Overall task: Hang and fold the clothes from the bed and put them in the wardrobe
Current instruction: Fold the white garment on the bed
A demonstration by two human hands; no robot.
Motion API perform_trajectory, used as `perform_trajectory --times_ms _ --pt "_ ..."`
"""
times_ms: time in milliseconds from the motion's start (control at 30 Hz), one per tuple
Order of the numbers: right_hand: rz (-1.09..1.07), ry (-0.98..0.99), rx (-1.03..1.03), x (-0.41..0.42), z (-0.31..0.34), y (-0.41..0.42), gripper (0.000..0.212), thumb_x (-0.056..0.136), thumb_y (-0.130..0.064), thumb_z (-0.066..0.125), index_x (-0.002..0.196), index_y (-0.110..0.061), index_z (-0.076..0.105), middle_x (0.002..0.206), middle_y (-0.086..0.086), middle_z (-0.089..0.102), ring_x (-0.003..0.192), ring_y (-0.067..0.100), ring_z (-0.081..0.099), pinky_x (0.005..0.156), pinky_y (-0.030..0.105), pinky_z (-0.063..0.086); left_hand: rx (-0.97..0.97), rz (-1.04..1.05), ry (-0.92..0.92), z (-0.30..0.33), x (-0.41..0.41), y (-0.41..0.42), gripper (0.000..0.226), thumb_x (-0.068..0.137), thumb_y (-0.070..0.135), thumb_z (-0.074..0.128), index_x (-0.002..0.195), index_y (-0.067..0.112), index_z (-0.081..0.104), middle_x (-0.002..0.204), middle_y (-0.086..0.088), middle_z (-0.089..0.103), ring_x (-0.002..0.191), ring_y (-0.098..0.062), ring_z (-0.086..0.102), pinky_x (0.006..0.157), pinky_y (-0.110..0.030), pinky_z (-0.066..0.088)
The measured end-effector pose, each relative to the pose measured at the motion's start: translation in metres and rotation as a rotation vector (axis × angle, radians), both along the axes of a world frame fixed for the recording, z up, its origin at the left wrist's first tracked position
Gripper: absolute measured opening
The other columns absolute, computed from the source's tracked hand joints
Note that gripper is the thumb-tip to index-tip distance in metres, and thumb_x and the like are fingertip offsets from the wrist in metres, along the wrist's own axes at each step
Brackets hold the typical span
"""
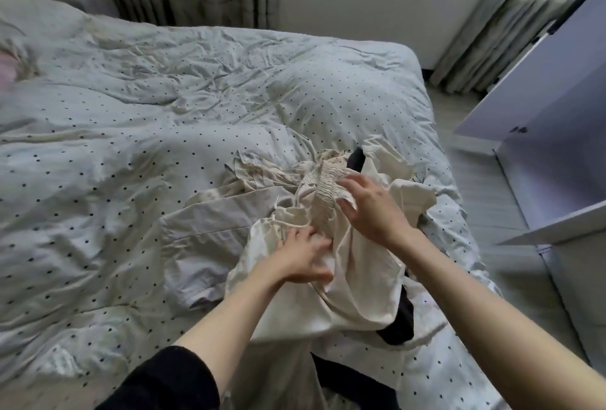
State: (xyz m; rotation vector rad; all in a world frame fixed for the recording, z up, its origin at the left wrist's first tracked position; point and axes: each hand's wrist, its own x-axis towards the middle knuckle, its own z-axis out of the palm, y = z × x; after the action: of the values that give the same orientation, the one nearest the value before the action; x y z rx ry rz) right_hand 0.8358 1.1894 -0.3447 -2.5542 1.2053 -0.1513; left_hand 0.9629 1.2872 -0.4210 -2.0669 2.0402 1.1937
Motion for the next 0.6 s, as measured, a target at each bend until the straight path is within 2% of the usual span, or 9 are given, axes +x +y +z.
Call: perform_trajectory --times_ms 67,133,200,233,300,367,467,533,600 --pt "0.040 0.141 0.074 0.025 -0.018 -0.020 0.051 0.095 -0.026 0.050 0.143 -0.013 0.036 0.151 0.011 0.030 0.140 0.026 0.024 0.113 0.039 0.023 -0.024 -0.036 0.010 0.001 0.003 0.004 0.067 0.085 0.047 0.059 0.145 0.035 0.030 0.155 -0.006 0.014 0.142 -0.028 0.004 0.115 -0.049 0.013" --pt "0.000 0.252 0.157 0.033 -0.038 -0.033 0.063 0.092 -0.026 0.053 0.146 -0.013 0.024 0.157 0.011 0.014 0.144 0.027 0.012 0.115 0.039 0.019 -0.067 0.005 0.130 0.001 0.010 0.011 0.057 0.089 0.037 0.058 0.142 0.028 0.039 0.151 -0.007 0.026 0.141 -0.023 0.016 0.115 -0.031 0.013" --pt "-0.049 0.314 0.237 0.028 -0.054 -0.040 0.077 0.089 -0.026 0.058 0.149 -0.014 0.012 0.159 0.009 0.002 0.144 0.032 0.009 0.114 0.042 0.019 -0.162 0.216 0.335 0.002 0.024 0.014 0.043 0.092 0.021 0.058 0.133 0.017 0.052 0.140 -0.009 0.045 0.130 -0.019 0.040 0.101 -0.012 0.023" --pt "-0.076 0.318 0.277 0.022 -0.059 -0.040 0.084 0.088 -0.026 0.061 0.150 -0.016 0.006 0.159 0.010 -0.003 0.144 0.034 0.008 0.114 0.042 0.020 -0.219 0.359 0.370 0.002 0.035 0.015 0.039 0.091 0.015 0.058 0.131 0.014 0.054 0.135 -0.009 0.051 0.123 -0.016 0.047 0.096 -0.009 0.027" --pt "-0.139 0.279 0.343 0.008 -0.069 -0.041 0.099 0.083 -0.027 0.068 0.151 -0.017 -0.003 0.157 0.013 -0.013 0.145 0.034 0.003 0.114 0.040 0.019 -0.268 0.617 0.323 -0.007 0.059 0.012 0.044 0.092 0.013 0.055 0.135 0.012 0.047 0.137 -0.011 0.049 0.125 -0.020 0.046 0.102 -0.020 0.031" --pt "-0.209 0.238 0.395 -0.002 -0.074 -0.040 0.113 0.077 -0.030 0.075 0.150 -0.017 -0.011 0.155 0.014 -0.021 0.146 0.029 -0.001 0.114 0.036 0.017 -0.143 0.734 0.250 -0.020 0.077 0.009 0.054 0.095 0.022 0.053 0.144 0.011 0.033 0.145 -0.013 0.038 0.132 -0.025 0.038 0.108 -0.032 0.030" --pt "-0.259 0.220 0.446 -0.007 -0.078 -0.045 0.126 0.071 -0.036 0.079 0.148 -0.014 -0.018 0.156 0.012 -0.018 0.145 0.030 0.007 0.115 0.036 0.016 0.086 0.753 0.300 -0.040 0.086 0.006 0.060 0.095 0.025 0.052 0.145 0.004 0.027 0.146 -0.013 0.038 0.132 -0.025 0.039 0.105 -0.028 0.032" --pt "-0.266 0.218 0.478 -0.006 -0.079 -0.048 0.128 0.069 -0.038 0.080 0.148 -0.012 -0.018 0.158 0.013 -0.002 0.144 0.032 0.014 0.115 0.040 0.016 0.123 0.787 0.486 -0.047 0.081 0.007 0.051 0.094 0.020 0.055 0.139 0.005 0.037 0.137 -0.008 0.048 0.124 -0.022 0.048 0.098 -0.021 0.036" --pt "-0.290 0.166 0.558 -0.005 -0.077 -0.056 0.128 0.068 -0.035 0.082 0.149 -0.011 -0.013 0.156 0.013 0.017 0.141 0.032 0.023 0.116 0.041 0.020 0.104 0.926 0.621 -0.047 0.078 0.003 0.038 0.091 0.021 0.061 0.126 0.008 0.053 0.121 -0.010 0.061 0.104 -0.021 0.060 0.090 -0.026 0.046"
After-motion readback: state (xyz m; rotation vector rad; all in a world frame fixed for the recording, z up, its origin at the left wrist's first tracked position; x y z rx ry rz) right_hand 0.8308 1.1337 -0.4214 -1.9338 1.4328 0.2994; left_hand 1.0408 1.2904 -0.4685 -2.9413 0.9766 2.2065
